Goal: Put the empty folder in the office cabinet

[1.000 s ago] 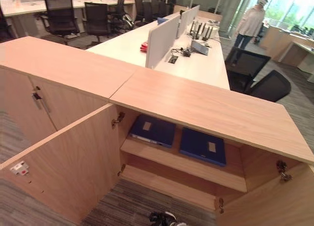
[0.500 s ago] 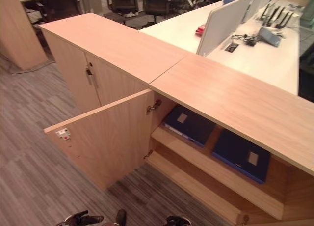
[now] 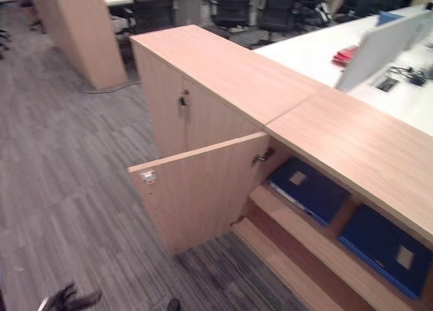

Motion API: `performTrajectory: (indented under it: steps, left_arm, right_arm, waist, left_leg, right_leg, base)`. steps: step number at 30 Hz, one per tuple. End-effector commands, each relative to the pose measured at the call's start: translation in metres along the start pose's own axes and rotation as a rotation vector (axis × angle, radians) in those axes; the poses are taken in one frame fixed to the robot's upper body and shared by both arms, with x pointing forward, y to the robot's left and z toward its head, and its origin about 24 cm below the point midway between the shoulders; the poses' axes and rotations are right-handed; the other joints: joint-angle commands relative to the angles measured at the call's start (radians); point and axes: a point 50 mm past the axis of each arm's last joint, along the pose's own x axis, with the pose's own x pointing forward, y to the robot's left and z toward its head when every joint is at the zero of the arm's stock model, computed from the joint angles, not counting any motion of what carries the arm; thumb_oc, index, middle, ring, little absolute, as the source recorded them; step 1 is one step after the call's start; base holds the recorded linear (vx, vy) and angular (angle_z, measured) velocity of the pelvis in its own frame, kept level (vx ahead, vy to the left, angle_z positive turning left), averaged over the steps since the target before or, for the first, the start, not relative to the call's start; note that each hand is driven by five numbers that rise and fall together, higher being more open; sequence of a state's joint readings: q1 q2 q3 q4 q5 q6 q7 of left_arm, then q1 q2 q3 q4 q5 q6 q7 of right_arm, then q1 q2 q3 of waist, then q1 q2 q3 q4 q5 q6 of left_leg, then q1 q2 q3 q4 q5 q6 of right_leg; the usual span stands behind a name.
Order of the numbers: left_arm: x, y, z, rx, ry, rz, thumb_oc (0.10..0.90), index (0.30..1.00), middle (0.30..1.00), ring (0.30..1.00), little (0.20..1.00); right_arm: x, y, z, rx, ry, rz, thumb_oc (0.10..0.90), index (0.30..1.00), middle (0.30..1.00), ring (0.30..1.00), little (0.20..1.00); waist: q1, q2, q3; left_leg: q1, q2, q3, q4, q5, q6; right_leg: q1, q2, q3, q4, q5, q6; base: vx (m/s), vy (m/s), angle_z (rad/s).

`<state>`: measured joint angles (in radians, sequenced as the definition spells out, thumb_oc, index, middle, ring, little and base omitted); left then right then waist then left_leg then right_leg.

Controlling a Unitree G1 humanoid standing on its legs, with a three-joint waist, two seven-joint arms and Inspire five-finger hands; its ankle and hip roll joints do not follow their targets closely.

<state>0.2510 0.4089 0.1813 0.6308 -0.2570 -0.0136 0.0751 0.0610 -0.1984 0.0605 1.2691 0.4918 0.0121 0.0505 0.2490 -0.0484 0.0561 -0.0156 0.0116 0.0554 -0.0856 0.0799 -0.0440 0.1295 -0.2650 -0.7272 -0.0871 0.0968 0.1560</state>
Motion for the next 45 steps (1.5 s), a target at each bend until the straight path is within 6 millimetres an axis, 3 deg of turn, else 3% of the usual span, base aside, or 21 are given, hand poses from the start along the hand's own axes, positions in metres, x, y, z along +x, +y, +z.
performTrajectory:
  steps: [1, 2, 4, 5, 7, 13, 15, 16, 19, 22, 23, 24, 30, 41, 45]
  left_arm:
    - [0.013, 0.014, 0.030, 0.103, -0.085, 0.058, 0.800, 0.900, 0.900, 0.900, 0.900]
    - [0.015, 0.018, 0.046, 0.117, -0.135, 0.072, 0.800, 0.900, 0.900, 0.900, 0.900]
    - [0.016, 0.019, 0.053, 0.120, -0.152, 0.078, 0.800, 0.900, 0.900, 0.900, 0.900]
    - [0.018, 0.020, 0.070, 0.135, -0.205, 0.084, 0.800, 0.900, 0.900, 0.900, 0.900]
    - [0.020, 0.020, 0.078, 0.148, -0.228, 0.085, 0.800, 0.900, 0.900, 0.900, 0.900]
    - [0.024, 0.020, 0.116, 0.200, -0.336, 0.093, 0.800, 0.900, 0.900, 0.900, 0.900]
    - [0.027, 0.016, 0.141, 0.226, -0.402, 0.080, 0.800, 0.900, 0.900, 0.900, 0.900]
    - [0.027, 0.016, 0.142, 0.226, -0.403, 0.080, 0.800, 0.900, 0.900, 0.900, 0.900]
    - [0.023, 0.003, 0.172, 0.293, -0.508, 0.032, 0.800, 0.900, 0.900, 0.900, 0.900]
    - [0.022, -0.004, 0.180, 0.330, -0.538, 0.004, 0.800, 0.900, 0.900, 0.900, 0.900]
    - [0.016, -0.022, 0.196, 0.359, -0.607, -0.082, 0.800, 0.900, 0.900, 0.900, 0.900]
    - [0.016, -0.022, 0.197, 0.360, -0.607, -0.083, 0.800, 0.900, 0.900, 0.900, 0.900]
    - [0.000, -0.066, 0.221, 0.385, -0.721, -0.293, 0.800, 0.900, 0.900, 0.900, 0.900]
    - [-0.024, -0.120, 0.231, 0.358, -0.808, -0.544, 0.800, 0.900, 0.900, 0.900, 0.900]
    - [-0.048, -0.144, 0.236, 0.418, -0.898, -0.673, 0.800, 0.900, 0.900, 0.900, 0.900]
  right_arm:
    - [-0.001, -0.012, 0.001, -0.028, 0.010, -0.029, 0.800, 0.900, 0.900, 0.900, 0.900]
    - [-0.002, -0.012, -0.004, -0.032, 0.025, -0.027, 0.800, 0.900, 0.900, 0.900, 0.900]
    - [-0.002, -0.012, -0.005, -0.041, 0.029, -0.024, 0.800, 0.900, 0.900, 0.900, 0.900]
    - [-0.002, -0.012, -0.008, -0.052, 0.038, -0.023, 0.800, 0.900, 0.900, 0.900, 0.900]
    - [-0.002, -0.012, -0.009, -0.060, 0.042, -0.022, 0.800, 0.900, 0.900, 0.900, 0.900]
    - [-0.001, -0.008, -0.005, -0.102, 0.040, -0.007, 0.800, 0.900, 0.900, 0.900, 0.900]
    - [0.000, -0.005, 0.000, -0.138, 0.033, 0.006, 0.800, 0.900, 0.900, 0.900, 0.900]
    - [0.000, -0.005, 0.000, -0.138, 0.032, 0.007, 0.800, 0.900, 0.900, 0.900, 0.900]
    - [0.000, -0.004, 0.000, -0.176, 0.045, 0.010, 0.800, 0.900, 0.900, 0.900, 0.900]
    - [0.000, -0.005, -0.001, -0.192, 0.055, 0.010, 0.800, 0.900, 0.900, 0.900, 0.900]
    - [0.000, -0.006, -0.003, -0.220, 0.079, 0.006, 0.800, 0.900, 0.900, 0.900, 0.900]
    - [0.000, -0.006, -0.003, -0.220, 0.078, 0.006, 0.800, 0.900, 0.900, 0.900, 0.900]
    - [0.000, -0.010, -0.004, -0.251, 0.102, 0.000, 0.800, 0.900, 0.900, 0.900, 0.900]
    - [0.001, -0.007, 0.002, -0.261, 0.099, 0.011, 0.800, 0.900, 0.900, 0.900, 0.900]
    - [0.001, -0.005, 0.004, -0.260, 0.096, 0.013, 0.800, 0.900, 0.900, 0.900, 0.900]
  waist:
    - [0.013, 0.022, -0.047]
    - [0.011, 0.019, -0.049]
    - [0.007, 0.016, -0.051]
    - [0.002, 0.009, -0.053]
    - [-0.003, 0.005, -0.055]
    - [-0.024, -0.010, -0.061]
    - [-0.044, -0.017, -0.067]
    - [-0.042, -0.017, -0.066]
    - [-0.060, -0.022, -0.072]
    - [-0.061, -0.025, -0.071]
    - [-0.073, -0.026, -0.076]
    - [-0.072, -0.026, -0.075]
    - [-0.094, -0.029, -0.080]
    - [-0.121, -0.031, -0.080]
    - [-0.132, -0.033, -0.080]
  left_leg:
    - [0.010, -0.035, -0.064, 0.008, -0.096, 0.019]
    - [0.012, -0.046, -0.076, 0.007, -0.099, 0.021]
    - [0.013, -0.051, -0.079, 0.007, -0.099, 0.022]
    - [0.016, -0.056, -0.082, 0.007, -0.102, 0.024]
    - [0.018, -0.059, -0.083, 0.007, -0.104, 0.025]
    - [0.032, -0.065, -0.066, 0.004, -0.114, 0.029]
    - [0.048, -0.068, -0.043, 0.003, -0.123, 0.033]
    - [0.048, -0.068, -0.042, 0.003, -0.123, 0.033]
    - [0.066, -0.071, -0.022, 0.002, -0.131, 0.037]
    - [0.072, -0.071, -0.017, 0.002, -0.134, 0.039]
    - [0.081, -0.070, -0.005, 0.001, -0.139, 0.042]
    - [0.081, -0.070, -0.004, 0.001, -0.139, 0.042]
    - [0.100, -0.069, 0.020, 0.000, -0.149, 0.048]
    - [0.121, -0.064, 0.063, 0.001, -0.164, 0.055]
    - [0.131, -0.064, 0.077, 0.001, -0.173, 0.059]
  right_leg:
    - [-0.052, -0.015, -0.030, 0.013, 0.015, 0.022]
    - [-0.041, -0.027, -0.043, 0.013, 0.021, 0.030]
    - [-0.036, -0.031, -0.049, 0.014, 0.023, 0.033]
    - [-0.030, -0.039, -0.056, 0.014, 0.028, 0.038]
    - [-0.028, -0.043, -0.056, 0.014, 0.031, 0.041]
    - [-0.034, -0.056, -0.036, 0.012, 0.041, 0.052]
    - [-0.037, -0.061, -0.012, 0.012, 0.045, 0.056]
    - [-0.037, -0.061, -0.011, 0.012, 0.045, 0.056]
    - [-0.038, -0.064, 0.008, 0.012, 0.050, 0.060]
    - [-0.038, -0.065, 0.015, 0.012, 0.052, 0.062]
    - [-0.040, -0.067, 0.026, 0.011, 0.056, 0.065]
    - [-0.040, -0.067, 0.027, 0.011, 0.056, 0.066]
    - [-0.039, -0.069, 0.045, 0.011, 0.065, 0.072]
    - [-0.054, -0.060, 0.084, 0.006, 0.072, 0.076]
    - [-0.058, -0.057, 0.101, 0.006, 0.076, 0.079]
  base:
    - [-0.01, 0.090, 0.24]
    - [-0.01, 0.071, 0.27]
    - [0.00, 0.051, 0.29]
    - [0.00, 0.038, 0.18]
    - [0.00, 0.016, 0.11]
    - [0.00, 0.010, -0.01]
    - [0.02, 0.019, -0.07]
    - [0.03, 0.016, -0.12]
    - [0.02, 0.010, -0.39]
    - [0.02, 0.008, -0.16]
    - [0.02, 0.011, -0.16]
    - [0.03, 0.016, -0.25]
    - [0.03, 0.012, -0.12]
    - [0.02, 0.012, -0.12]
    - [0.02, 0.013, -0.05]
